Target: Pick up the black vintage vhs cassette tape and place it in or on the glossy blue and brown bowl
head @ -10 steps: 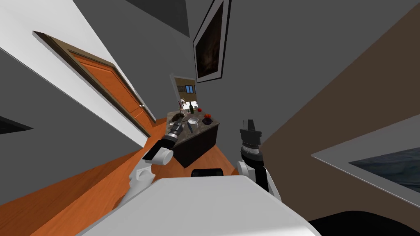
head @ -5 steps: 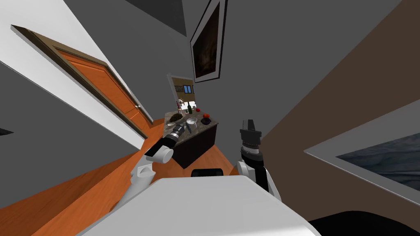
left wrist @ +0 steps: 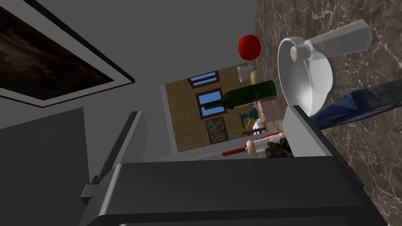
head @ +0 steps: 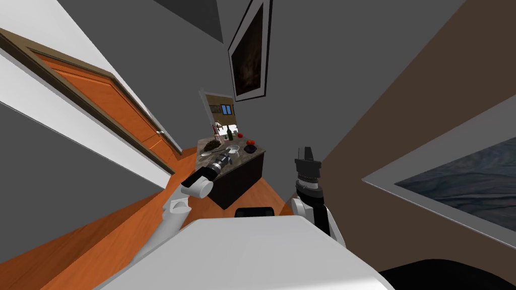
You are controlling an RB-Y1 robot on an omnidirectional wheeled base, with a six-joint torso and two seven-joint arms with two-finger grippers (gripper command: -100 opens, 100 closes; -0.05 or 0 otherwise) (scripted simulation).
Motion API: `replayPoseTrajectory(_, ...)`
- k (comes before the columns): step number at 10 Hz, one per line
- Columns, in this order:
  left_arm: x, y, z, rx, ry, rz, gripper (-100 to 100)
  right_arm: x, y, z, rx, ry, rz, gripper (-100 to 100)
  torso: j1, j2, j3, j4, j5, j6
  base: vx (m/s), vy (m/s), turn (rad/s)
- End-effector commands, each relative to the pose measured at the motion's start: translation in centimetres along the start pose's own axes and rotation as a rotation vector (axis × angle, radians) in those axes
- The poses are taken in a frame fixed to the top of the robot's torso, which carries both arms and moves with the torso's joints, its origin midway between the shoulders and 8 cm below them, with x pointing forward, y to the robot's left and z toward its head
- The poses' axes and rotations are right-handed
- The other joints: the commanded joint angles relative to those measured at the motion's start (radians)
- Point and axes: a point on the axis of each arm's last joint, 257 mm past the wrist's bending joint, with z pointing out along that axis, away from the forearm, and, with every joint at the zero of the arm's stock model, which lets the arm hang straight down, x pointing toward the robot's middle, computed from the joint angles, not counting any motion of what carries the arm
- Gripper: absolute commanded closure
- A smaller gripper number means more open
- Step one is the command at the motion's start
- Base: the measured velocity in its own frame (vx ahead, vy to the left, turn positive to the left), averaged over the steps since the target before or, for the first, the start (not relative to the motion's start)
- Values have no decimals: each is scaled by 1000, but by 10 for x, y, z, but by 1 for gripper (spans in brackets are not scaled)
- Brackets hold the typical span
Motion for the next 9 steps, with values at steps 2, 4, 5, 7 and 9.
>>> replayPoseTrajectory(2,6,14,6,-65,42,11,-100,0,0,0,0,0,0,0,0,0,0,0,0,0,2,-3,-66)
replayPoseTrajectory(4,9,25,5,-107,50,12,-100,0,0,0,0,0,0,0,0,0,0,0,0,0,2,-1,-54)
replayPoseTrajectory(5,11,31,9,-136,79,24,-100,0,0,0,0,0,0,0,0,0,0,0,0,0,8,-3,-112)
replayPoseTrajectory(7,13,43,7,-184,89,25,-100,0,0,0,0,0,0,0,0,-1,0,0,0,0,6,0,-58)
replayPoseTrajectory(9,15,57,7,-243,121,39,-100,0,0,0,0,0,0,0,0,-1,0,0,0,0,12,0,-110)
